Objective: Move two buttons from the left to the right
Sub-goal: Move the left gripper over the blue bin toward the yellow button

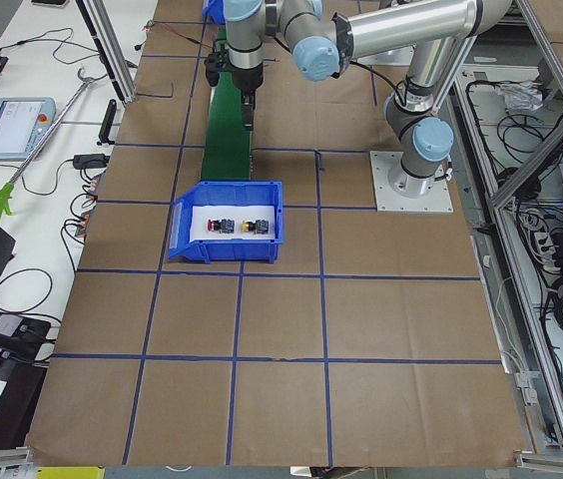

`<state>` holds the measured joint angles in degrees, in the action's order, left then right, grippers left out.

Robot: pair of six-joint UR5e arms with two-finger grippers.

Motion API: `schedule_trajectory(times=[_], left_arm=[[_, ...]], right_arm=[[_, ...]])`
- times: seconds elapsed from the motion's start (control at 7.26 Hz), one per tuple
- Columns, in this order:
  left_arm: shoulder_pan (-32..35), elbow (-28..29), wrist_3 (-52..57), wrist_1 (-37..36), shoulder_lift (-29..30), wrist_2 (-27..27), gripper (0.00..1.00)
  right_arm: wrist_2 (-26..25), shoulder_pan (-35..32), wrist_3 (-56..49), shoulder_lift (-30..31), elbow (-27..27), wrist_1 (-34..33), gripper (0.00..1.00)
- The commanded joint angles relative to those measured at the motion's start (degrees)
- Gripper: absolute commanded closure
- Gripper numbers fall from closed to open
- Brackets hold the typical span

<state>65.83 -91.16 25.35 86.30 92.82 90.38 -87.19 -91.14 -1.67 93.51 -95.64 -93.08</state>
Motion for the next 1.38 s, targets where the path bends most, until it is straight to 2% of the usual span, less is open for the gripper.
schedule_trajectory(times=[0.0,0.28,0.55,0.83,1.24], left_arm=[[-10.32,-1.29,8.72,0.10,0.17,0.06,0.00],[-16.06,-3.05,13.23,-0.78,0.78,-0.29,0.00],[-15.91,-4.89,13.14,-2.52,1.74,-0.55,0.00],[-15.12,-9.01,13.14,-9.44,2.27,-0.56,0.00],[-13.62,-16.92,13.14,-24.46,5.16,-0.73,0.00]], right_arm=[[0.00,0.00,0.00,0.00,0.01,0.00,0.00],[0.00,0.00,-0.09,0.00,0.01,-0.09,0.00],[0.00,0.00,-0.09,0.00,0.01,0.00,0.00],[0.00,0.00,0.00,0.00,0.01,0.00,0.00],[0.00,0.00,-0.09,0.00,0.01,-0.09,0.00]])
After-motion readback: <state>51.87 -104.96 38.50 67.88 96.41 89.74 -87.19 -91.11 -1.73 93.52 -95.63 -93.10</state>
